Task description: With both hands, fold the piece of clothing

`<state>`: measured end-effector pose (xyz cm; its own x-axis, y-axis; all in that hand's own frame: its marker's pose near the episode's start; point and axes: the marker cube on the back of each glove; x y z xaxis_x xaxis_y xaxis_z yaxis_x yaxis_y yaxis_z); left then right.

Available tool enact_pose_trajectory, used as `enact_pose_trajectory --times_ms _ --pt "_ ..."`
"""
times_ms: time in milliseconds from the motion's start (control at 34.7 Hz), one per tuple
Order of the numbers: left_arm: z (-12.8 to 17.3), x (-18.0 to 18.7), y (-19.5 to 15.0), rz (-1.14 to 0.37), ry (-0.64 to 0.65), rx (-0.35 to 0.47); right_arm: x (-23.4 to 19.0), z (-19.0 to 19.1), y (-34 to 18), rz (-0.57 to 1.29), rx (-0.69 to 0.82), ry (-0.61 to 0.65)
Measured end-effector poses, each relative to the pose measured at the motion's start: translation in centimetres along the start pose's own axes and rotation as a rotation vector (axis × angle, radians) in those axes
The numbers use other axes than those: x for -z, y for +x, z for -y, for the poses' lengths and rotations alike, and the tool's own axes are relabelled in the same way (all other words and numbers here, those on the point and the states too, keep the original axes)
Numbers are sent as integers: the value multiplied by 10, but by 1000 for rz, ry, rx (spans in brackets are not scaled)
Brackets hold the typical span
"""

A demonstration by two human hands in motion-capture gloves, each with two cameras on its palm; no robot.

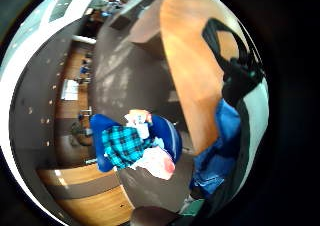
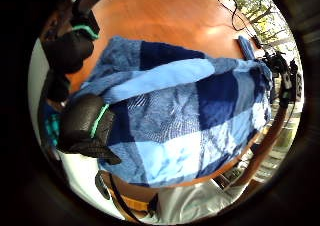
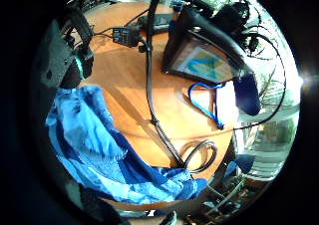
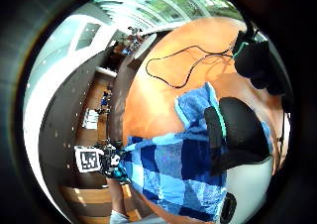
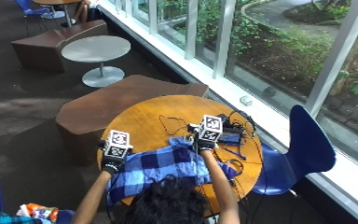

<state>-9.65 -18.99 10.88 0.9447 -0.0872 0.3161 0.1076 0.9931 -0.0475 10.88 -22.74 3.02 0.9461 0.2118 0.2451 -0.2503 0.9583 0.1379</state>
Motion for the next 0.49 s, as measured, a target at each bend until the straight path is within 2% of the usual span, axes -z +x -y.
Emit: enact_pose_trajectory --times_ms 87,202,317,490 --pt "-24 2 3 70 104 28 9 -46 13 -17 -16 47" --pt "-78 12 17 -67 154 -3 7 -124 36 9 -98 52" --pt "-122 13 35 -255 71 -71 -12 -178 55 -3 -217 -15" --pt "-123 -46 51 -283 -147 -116 -43 -197 69 -154 -306 -181"
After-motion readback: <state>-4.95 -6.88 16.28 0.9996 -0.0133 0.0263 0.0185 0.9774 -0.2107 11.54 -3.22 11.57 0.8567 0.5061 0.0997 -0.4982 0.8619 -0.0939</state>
